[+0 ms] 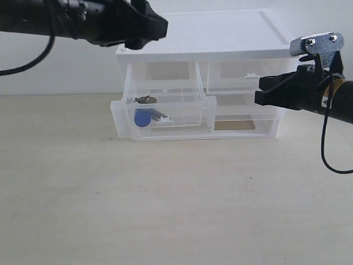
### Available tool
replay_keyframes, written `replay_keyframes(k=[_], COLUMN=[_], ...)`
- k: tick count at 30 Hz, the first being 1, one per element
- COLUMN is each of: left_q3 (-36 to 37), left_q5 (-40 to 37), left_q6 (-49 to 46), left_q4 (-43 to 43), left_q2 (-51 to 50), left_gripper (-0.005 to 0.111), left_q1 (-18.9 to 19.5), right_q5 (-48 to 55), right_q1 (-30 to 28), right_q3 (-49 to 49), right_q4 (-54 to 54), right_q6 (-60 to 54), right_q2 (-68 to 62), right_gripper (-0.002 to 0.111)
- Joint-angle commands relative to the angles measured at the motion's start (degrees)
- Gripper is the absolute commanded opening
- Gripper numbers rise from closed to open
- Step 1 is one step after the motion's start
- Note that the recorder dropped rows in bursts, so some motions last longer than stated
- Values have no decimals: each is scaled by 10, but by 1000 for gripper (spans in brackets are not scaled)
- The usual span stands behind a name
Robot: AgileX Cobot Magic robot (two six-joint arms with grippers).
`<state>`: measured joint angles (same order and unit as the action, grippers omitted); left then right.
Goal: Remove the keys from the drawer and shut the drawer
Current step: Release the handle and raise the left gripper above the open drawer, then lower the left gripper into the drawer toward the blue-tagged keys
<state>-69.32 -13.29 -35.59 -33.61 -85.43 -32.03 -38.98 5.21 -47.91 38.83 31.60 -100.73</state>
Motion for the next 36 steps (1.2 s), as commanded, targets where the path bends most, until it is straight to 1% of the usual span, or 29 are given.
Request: replay_keyframes(k=[1,4,6,8,11,13,16,21,25,28,30,32,36], left_q3=[-43,-73,-98,-131,-178,-200,-223,-240,-241,-241,-241,-243,-264], left_q5=[-41,-44,-62,-107,-196,-232,-267,-305,-325,-349,-341,-312,-280], left_q6=[12,78,135,222,340,367,360,310,267,261,251,235,206], left_q4=[41,113,183,278,412,447,437,374,319,309,309,309,319], left_q2=[-66,-109,-131,-155,-187,-200,-211,-215,-217,-223,-224,-224,-207], left_gripper=[60,60,60,60,60,60,60,60,60,60,60,60,60], left_q1=[9,9,9,9,9,8,8,8,8,7,7,7,4], right_q5=[1,-1,-2,-2,-2,-2,-2,-2,-2,-2,-2,-2,-2], right_q1=[1,1,1,1,1,1,1,1,1,1,1,1,1], right_q3=[-2,-2,-2,-2,-2,-2,-2,-2,-2,-2,-2,-2,-2], right_q4=[1,1,1,1,1,1,1,1,1,1,1,1,1], right_q6=[-2,-1,-1,-1,-1,-1,-1,-1,-1,-1,-1,-1,1], right_q2=[1,1,1,1,1,1,1,1,1,1,1,1,1], right_gripper=[1,1,1,1,1,1,1,1,1,1,1,1,1])
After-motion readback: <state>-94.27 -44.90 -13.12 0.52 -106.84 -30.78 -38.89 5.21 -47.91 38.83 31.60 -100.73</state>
